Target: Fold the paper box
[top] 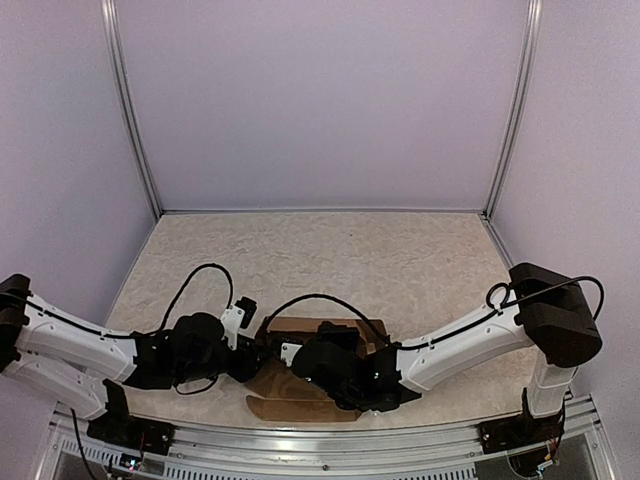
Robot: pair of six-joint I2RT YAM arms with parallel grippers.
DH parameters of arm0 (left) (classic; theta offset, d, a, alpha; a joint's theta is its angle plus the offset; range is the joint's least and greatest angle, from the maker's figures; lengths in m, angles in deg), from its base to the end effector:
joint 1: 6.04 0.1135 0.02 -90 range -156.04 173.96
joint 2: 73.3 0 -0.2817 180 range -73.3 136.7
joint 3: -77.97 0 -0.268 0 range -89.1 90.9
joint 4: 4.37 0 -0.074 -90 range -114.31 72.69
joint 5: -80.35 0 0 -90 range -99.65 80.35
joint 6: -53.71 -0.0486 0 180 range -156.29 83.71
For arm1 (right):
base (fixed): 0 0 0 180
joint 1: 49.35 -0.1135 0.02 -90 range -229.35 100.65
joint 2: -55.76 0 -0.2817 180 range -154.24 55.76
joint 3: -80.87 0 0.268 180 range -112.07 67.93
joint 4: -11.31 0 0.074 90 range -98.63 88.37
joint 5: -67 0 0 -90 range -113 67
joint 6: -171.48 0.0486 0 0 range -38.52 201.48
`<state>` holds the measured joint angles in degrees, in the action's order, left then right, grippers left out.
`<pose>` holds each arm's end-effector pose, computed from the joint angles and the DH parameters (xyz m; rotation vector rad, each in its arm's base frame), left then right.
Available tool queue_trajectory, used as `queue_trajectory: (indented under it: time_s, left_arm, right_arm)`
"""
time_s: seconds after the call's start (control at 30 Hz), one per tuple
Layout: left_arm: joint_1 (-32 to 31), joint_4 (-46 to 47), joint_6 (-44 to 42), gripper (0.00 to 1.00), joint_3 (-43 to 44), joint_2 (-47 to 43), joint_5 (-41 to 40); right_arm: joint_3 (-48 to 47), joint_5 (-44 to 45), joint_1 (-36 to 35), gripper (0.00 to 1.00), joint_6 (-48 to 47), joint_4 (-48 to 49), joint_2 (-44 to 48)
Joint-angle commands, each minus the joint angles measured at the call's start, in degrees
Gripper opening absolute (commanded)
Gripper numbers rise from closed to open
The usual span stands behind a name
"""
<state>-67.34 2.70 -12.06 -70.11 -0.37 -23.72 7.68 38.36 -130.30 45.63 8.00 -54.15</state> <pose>0.1256 -0.2049 0.1393 0.5623 2.1319 -0.5960 0.1059 0.3935 0.1555 -1.3252 1.4238 -0.6922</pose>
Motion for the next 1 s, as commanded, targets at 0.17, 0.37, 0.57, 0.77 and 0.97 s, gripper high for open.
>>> queue_trajectory:
  time_s: [0.17,0.37,0.57,0.77,0.97]
  left_arm:
    - [-0.3,-0.1,-1.9,0.57,3.9,2.7,-5.1]
    - [-0.3,0.3,-1.8,0.62,4.6,3.5,-7.0]
    - [-0.3,0.5,-1.5,0.63,4.4,4.3,-7.7]
    - [-0.4,1.9,-0.9,0.57,3.7,5.3,-7.6]
    - [-0.4,2.2,-0.8,0.63,3.7,5.6,-9.1]
  right_arm:
    - [-1.8,-2.7,-0.5,0.0,4.0,-2.2,0.4]
    - [-2.1,-2.6,-0.6,0.0,5.5,-3.3,-1.0]
    - [-1.1,-2.2,-0.5,0.0,5.8,-3.3,-2.5]
    - [-0.8,-2.3,-0.3,0.0,5.5,-2.9,-4.0]
    - [-1.4,-2.8,0.2,0.0,5.7,-3.9,-5.5]
